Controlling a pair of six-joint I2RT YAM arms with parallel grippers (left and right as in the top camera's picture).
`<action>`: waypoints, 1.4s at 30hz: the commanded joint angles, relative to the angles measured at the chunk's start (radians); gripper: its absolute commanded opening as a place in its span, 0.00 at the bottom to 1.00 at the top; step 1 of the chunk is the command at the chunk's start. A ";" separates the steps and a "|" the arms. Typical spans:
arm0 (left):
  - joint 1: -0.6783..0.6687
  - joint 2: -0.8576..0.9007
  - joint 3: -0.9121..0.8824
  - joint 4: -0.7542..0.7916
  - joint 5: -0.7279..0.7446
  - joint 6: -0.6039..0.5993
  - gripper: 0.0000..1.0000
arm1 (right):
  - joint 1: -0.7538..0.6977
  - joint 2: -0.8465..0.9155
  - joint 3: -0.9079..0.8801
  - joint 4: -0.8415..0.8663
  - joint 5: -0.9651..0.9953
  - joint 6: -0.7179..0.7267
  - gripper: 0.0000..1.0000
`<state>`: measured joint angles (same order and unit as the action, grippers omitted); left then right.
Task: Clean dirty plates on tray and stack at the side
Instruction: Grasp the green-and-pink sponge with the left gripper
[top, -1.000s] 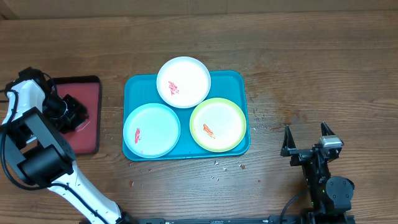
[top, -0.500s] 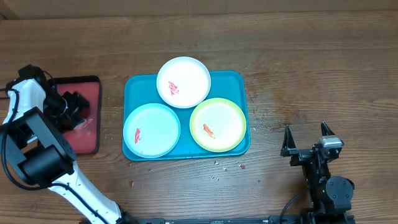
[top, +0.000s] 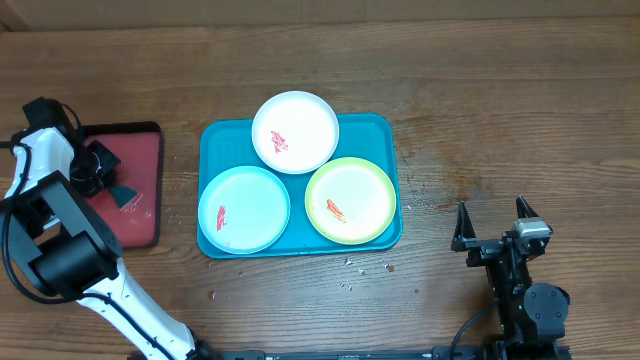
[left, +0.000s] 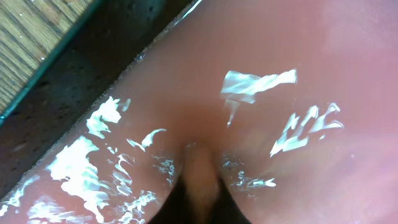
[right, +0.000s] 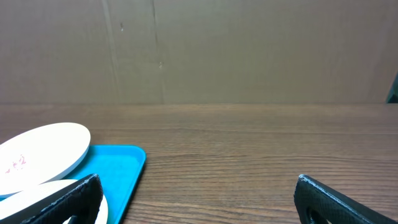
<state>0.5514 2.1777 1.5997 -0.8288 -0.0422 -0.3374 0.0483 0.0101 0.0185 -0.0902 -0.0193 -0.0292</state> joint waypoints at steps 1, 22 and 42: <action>0.005 0.021 -0.008 -0.010 -0.017 0.001 0.04 | 0.005 -0.007 -0.010 0.006 0.000 0.003 1.00; -0.003 0.021 -0.008 -0.327 0.119 0.001 0.10 | 0.005 -0.007 -0.010 0.006 0.000 0.003 1.00; -0.002 0.021 -0.008 -0.052 0.031 0.002 0.62 | 0.005 -0.007 -0.010 0.006 0.000 0.003 1.00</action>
<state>0.5457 2.1769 1.5990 -0.9161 -0.0177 -0.3386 0.0483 0.0101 0.0185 -0.0898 -0.0196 -0.0299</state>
